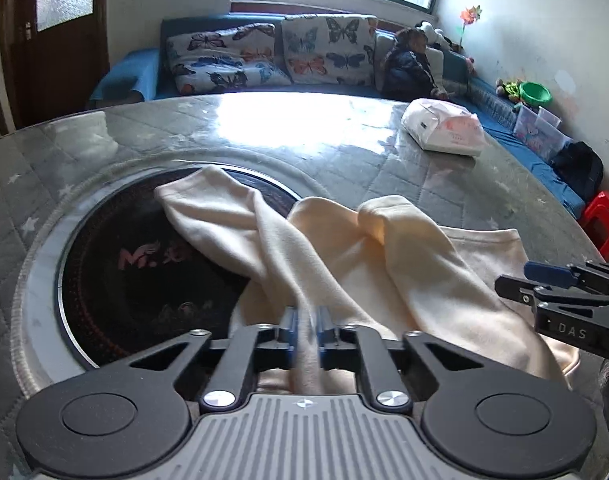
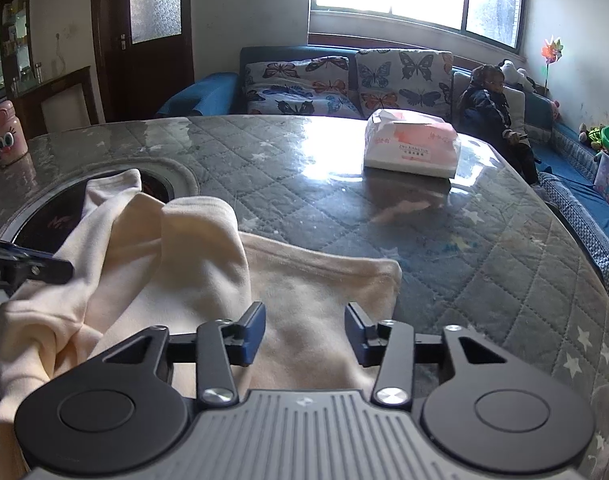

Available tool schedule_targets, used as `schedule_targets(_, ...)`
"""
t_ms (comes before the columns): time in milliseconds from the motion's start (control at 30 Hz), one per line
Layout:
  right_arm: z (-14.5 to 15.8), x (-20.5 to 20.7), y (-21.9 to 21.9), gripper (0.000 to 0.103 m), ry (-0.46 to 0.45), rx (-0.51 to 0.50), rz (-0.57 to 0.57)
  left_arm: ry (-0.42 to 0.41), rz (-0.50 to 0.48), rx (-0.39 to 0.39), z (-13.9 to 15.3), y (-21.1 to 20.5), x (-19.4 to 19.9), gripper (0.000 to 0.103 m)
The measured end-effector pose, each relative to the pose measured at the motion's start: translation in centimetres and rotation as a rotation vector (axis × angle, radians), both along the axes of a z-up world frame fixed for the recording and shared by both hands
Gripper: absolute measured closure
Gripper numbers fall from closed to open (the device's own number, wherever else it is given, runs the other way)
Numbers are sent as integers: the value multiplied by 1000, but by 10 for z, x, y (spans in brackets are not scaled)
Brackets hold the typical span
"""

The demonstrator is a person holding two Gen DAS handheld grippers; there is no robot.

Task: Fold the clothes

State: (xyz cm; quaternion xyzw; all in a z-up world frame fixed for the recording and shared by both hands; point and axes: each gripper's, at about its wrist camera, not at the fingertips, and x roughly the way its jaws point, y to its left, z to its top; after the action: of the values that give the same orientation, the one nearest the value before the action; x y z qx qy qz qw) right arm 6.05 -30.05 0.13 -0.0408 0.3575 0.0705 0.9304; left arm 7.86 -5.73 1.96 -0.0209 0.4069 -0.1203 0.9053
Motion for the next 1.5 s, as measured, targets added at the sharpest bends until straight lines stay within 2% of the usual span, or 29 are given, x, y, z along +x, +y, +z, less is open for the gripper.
schedule_targets(167,5,-6,4,58,-13,26,15,-31,18,-28,10,16,-17,99)
schedule_targets(333,13,2,24,57,-18,64,94,-45,28,-56,15,29,-37,100)
schedule_targets(400,12,10,34,49,-21,49,113,-42,27,-66,16,33,-42,100)
schedule_targets(533,6,30,43,48,-7,56,114,-56,8,-86,23,35,-37,98)
schedule_targets(567,5,34,44,48,-7,57,118,-56,3,-93,24,33,-34,94)
schedule_targets(633,4,40,47,48,-5,55,130,-56,-2,-95,24,28,-26,77)
schedule_targets(667,2,43,48,48,0,57,134,-57,-3,-88,23,25,-22,59)
schedule_targets(700,0,47,48,48,8,61,138,-60,-4,-78,23,21,-18,47)
schedule_targets(767,-5,53,50,53,25,66,146,-63,-11,-59,20,14,-12,47)
schedule_targets(833,-8,55,50,65,35,71,160,-56,-5,-43,15,9,-5,46)
schedule_targets(867,-8,54,50,76,32,81,171,-50,2,-41,12,8,-1,46)
schedule_targets(967,2,42,42,97,0,80,168,-29,9,-50,6,9,8,52)
schedule_targets(1000,6,37,39,99,-12,78,165,-27,5,-49,4,8,10,67)
schedule_targets(1100,18,23,30,100,-47,73,157,-26,-13,-36,0,6,10,87)
schedule_targets(1200,30,8,20,100,-83,67,143,-42,-19,-22,0,4,7,97)
schedule_targets(1500,57,-69,-45,100,-175,50,-22,-135,4,-37,22,19,-24,100)
